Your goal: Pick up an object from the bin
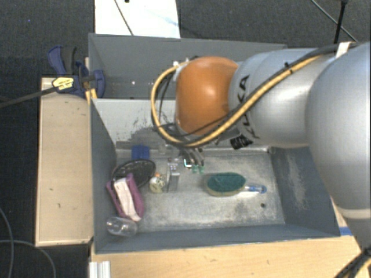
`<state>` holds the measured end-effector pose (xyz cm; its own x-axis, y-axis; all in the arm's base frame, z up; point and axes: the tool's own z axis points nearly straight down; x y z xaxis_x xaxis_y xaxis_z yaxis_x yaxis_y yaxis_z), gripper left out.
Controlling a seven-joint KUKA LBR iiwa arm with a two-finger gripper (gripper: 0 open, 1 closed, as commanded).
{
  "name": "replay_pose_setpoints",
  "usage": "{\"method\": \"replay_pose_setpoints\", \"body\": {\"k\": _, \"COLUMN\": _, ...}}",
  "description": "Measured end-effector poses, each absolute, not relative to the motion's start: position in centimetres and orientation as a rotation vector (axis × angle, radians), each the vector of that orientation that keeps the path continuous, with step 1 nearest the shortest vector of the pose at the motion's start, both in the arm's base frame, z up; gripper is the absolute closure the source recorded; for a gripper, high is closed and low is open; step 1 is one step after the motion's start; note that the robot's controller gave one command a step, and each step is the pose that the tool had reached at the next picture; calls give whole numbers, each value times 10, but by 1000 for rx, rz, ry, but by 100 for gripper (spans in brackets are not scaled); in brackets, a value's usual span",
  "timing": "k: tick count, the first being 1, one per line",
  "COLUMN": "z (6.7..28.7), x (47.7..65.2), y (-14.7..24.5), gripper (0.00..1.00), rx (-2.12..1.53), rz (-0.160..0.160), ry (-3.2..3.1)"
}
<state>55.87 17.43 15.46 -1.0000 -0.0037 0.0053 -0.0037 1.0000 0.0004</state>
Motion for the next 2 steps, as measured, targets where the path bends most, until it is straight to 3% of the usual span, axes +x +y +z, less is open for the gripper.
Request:
{"method": "replay_pose_setpoints", "body": {"k": 1, "z": 112, "x": 568, "y": 176, "gripper": 0, "rx": -445, "rz": 1, "ry": -3108}}
{"method": "replay_pose_setpoints", "body": {"k": 2, "z": 69, "x": 587, "y": 213, "gripper": 0, "rx": -542, "rz": 7, "ry": -3096}}
